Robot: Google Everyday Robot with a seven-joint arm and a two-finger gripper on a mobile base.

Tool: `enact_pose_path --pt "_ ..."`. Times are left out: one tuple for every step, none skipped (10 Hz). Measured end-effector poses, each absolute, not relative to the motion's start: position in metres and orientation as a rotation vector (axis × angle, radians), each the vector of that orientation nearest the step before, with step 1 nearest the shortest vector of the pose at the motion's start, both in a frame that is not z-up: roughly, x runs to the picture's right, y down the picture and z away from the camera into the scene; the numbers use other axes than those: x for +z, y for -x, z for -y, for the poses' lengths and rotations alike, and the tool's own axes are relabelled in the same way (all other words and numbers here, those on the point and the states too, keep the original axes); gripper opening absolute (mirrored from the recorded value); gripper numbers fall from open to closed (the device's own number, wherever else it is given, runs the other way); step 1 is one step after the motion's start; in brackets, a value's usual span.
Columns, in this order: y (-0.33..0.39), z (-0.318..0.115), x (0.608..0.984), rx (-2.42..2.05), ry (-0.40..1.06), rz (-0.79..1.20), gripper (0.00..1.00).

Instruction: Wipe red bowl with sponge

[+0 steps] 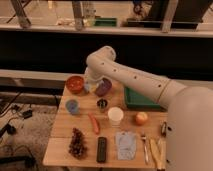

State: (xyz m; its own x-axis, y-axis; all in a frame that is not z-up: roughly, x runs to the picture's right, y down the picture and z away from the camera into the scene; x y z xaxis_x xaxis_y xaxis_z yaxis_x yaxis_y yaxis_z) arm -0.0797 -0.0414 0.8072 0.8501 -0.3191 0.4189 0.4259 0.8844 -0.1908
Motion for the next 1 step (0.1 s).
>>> enact_pose_path --pt "0.076 0.0486 0.8092 -0.399 0.272 0.383 0.09"
